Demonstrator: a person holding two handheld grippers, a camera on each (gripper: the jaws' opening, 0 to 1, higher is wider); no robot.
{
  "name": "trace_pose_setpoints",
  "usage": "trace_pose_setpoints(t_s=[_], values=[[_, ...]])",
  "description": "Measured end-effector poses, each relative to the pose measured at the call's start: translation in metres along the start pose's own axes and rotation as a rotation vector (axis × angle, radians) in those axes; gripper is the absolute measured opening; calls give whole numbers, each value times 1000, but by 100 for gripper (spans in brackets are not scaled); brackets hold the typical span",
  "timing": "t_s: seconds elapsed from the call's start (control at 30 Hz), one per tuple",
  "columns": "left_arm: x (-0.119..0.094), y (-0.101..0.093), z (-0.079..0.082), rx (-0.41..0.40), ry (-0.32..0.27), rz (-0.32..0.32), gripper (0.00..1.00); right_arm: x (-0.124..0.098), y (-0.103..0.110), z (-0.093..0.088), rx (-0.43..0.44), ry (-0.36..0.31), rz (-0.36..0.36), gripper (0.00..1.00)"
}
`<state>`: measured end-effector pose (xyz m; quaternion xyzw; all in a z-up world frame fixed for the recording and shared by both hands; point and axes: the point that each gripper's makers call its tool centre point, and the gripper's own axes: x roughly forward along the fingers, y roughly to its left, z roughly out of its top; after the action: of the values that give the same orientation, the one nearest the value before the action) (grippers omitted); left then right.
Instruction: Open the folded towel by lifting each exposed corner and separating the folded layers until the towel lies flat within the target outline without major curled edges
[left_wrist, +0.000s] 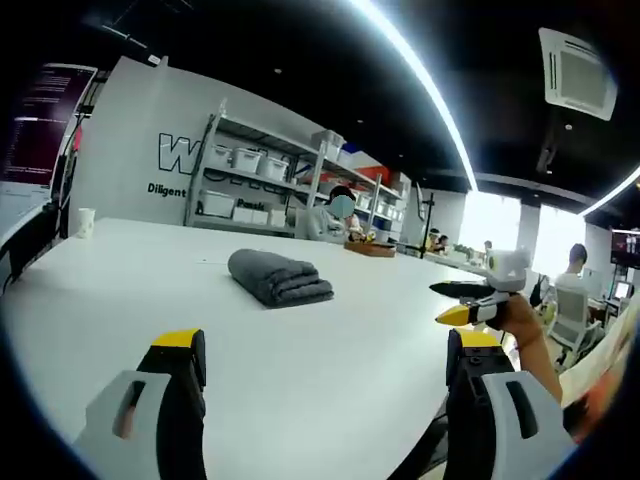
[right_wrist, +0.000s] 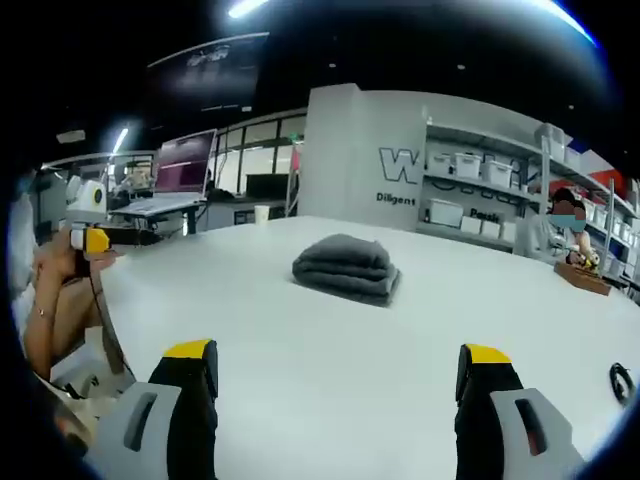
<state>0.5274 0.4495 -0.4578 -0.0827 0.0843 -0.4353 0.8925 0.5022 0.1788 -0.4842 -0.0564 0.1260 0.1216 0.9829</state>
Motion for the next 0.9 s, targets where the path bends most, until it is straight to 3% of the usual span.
trace_pose_setpoints(t_s=[0.6, 0.9], values=[[8, -8, -1, 19, 16, -19, 99, -13, 1, -7, 18, -3, -30, 99], [17, 5, 3, 33, 27, -29, 99, -19, 2, -9, 19, 3, -55, 99]])
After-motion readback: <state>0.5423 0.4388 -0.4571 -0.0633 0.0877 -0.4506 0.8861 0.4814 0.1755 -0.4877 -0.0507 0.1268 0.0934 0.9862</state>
